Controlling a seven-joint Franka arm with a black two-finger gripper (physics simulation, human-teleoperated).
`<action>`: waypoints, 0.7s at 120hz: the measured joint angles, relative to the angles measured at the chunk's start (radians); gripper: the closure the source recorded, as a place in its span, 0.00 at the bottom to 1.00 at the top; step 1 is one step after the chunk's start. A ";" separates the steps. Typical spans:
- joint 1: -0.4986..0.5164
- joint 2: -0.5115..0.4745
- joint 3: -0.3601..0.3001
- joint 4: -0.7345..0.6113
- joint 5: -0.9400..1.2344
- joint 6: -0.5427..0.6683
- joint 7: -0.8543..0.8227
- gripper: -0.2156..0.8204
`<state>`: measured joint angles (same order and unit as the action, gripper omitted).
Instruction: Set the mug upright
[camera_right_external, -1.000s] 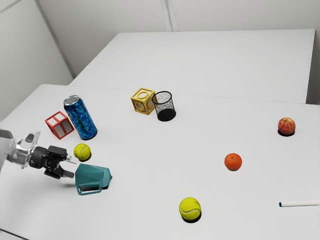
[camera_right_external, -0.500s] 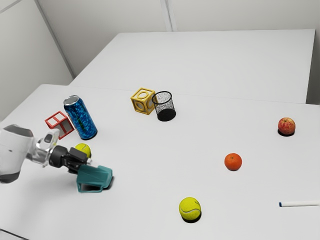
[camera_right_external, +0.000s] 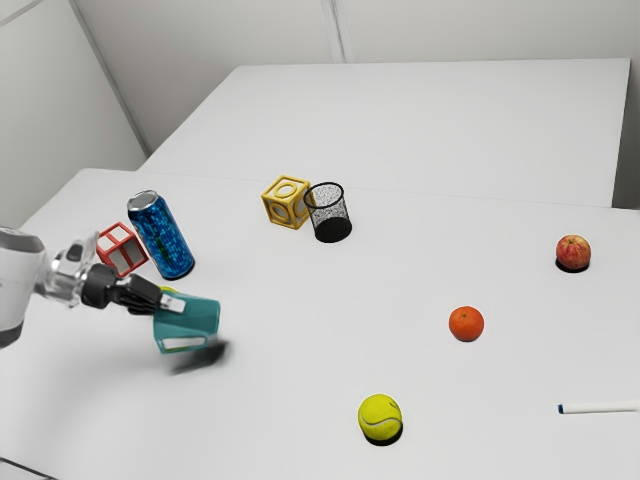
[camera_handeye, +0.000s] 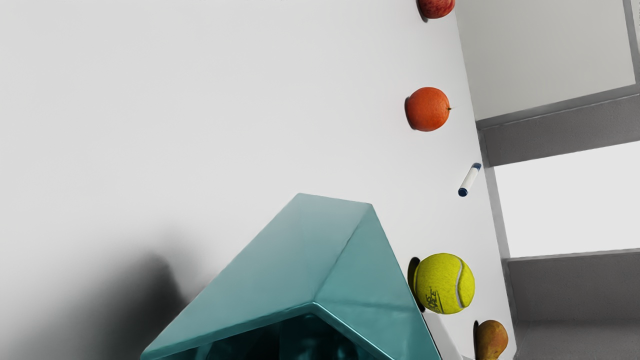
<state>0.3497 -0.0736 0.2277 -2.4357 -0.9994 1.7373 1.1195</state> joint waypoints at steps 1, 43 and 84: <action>-0.003 -0.005 -0.003 0.000 0.002 0.001 0.000 0.94; -0.038 -0.103 -0.188 0.119 0.299 0.122 -0.130 0.94; -0.045 -0.101 -0.377 0.249 0.728 0.240 -0.395 0.95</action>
<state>0.3051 -0.1746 -0.1496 -2.1863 -0.2712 1.9776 0.7243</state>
